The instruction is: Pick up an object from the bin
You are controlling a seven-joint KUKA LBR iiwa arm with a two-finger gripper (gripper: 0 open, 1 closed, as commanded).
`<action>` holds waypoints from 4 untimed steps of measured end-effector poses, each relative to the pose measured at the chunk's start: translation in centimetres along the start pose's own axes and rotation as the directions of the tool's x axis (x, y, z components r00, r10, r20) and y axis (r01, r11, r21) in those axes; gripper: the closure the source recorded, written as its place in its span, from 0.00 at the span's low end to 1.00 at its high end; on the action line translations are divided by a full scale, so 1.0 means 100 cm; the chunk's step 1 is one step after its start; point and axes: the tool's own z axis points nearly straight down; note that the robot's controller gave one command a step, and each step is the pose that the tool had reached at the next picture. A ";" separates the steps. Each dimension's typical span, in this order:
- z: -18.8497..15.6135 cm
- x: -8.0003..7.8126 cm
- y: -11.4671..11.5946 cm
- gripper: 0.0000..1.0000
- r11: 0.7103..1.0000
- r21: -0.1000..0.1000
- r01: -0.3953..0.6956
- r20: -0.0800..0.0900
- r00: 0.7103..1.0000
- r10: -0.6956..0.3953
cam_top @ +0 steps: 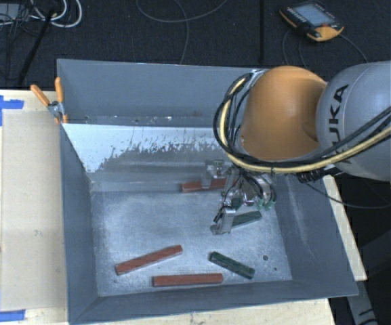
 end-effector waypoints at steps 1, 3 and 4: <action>0.000 0.000 0.000 0.00 1.000 0.000 0.000 0.000 1.000 0.000; 0.041 0.005 0.015 0.00 1.000 0.002 0.027 -0.006 1.000 -0.027; 0.033 0.010 0.013 0.00 0.999 -0.001 0.040 0.016 0.999 -0.040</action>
Offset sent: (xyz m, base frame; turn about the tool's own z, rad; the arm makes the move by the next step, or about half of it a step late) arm -0.0421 0.0158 -0.1469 0.0236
